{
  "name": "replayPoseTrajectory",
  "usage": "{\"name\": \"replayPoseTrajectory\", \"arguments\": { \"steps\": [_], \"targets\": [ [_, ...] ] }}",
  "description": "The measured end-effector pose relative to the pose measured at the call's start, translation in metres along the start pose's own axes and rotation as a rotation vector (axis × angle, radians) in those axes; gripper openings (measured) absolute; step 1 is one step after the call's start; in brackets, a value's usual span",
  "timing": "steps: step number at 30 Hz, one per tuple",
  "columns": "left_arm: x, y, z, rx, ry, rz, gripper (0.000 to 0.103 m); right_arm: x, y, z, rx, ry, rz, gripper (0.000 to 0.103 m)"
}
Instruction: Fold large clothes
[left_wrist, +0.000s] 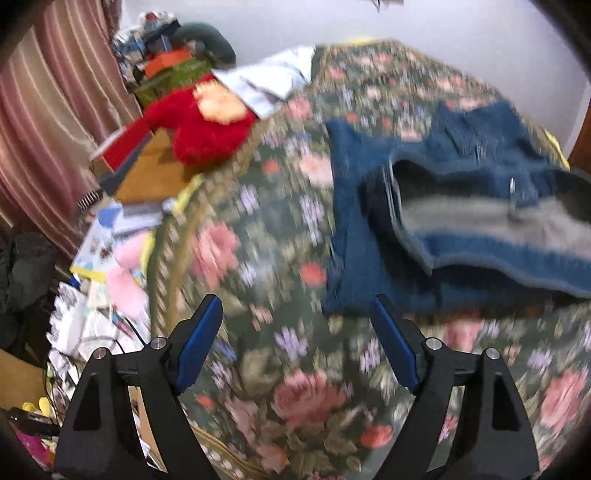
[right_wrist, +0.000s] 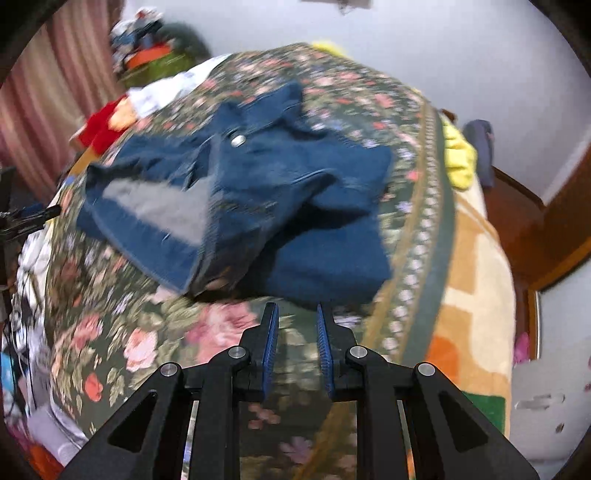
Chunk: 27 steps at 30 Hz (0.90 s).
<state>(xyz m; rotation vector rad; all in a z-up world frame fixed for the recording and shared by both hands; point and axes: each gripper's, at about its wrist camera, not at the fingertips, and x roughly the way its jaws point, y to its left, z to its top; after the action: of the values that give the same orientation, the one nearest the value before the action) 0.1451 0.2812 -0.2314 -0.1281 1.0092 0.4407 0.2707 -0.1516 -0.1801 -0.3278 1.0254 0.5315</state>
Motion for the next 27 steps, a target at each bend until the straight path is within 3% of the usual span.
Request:
{"name": "replayPoseTrajectory", "arguments": {
  "steps": [4, 7, 11, 16, 20, 24, 26, 27],
  "targets": [
    [0.018, -0.020, -0.009, 0.045, 0.054, -0.027, 0.082, 0.017, 0.021, 0.011, -0.047, 0.032, 0.058, 0.016],
    [0.022, -0.042, 0.004, 0.113, 0.025, -0.027, 0.082, 0.031, 0.034, 0.028, -0.064, 0.046, 0.105, 0.016],
    [0.034, -0.065, 0.035, 0.180, -0.029, -0.005, 0.082, 0.044, 0.034, 0.059, -0.043, 0.026, 0.180, 0.016],
    [0.051, -0.071, 0.085, 0.124, -0.050, -0.060, 0.083, 0.059, 0.008, 0.099, 0.055, -0.032, 0.247, 0.016],
    [0.067, -0.064, 0.112, 0.074, -0.045, -0.065, 0.089, 0.084, -0.018, 0.123, 0.130, -0.009, 0.173, 0.016],
    [0.072, -0.054, 0.128, 0.049, -0.044, -0.077, 0.090, 0.080, -0.038, 0.131, 0.172, -0.038, 0.197, 0.016],
    [0.071, -0.051, 0.133, 0.053, -0.060, -0.055, 0.092, 0.070, -0.045, 0.133, 0.165, -0.073, 0.131, 0.016],
    [0.072, -0.048, 0.138, 0.050, -0.062, -0.040, 0.093, 0.062, -0.050, 0.135, 0.151, -0.103, 0.039, 0.016]
  ]
}}
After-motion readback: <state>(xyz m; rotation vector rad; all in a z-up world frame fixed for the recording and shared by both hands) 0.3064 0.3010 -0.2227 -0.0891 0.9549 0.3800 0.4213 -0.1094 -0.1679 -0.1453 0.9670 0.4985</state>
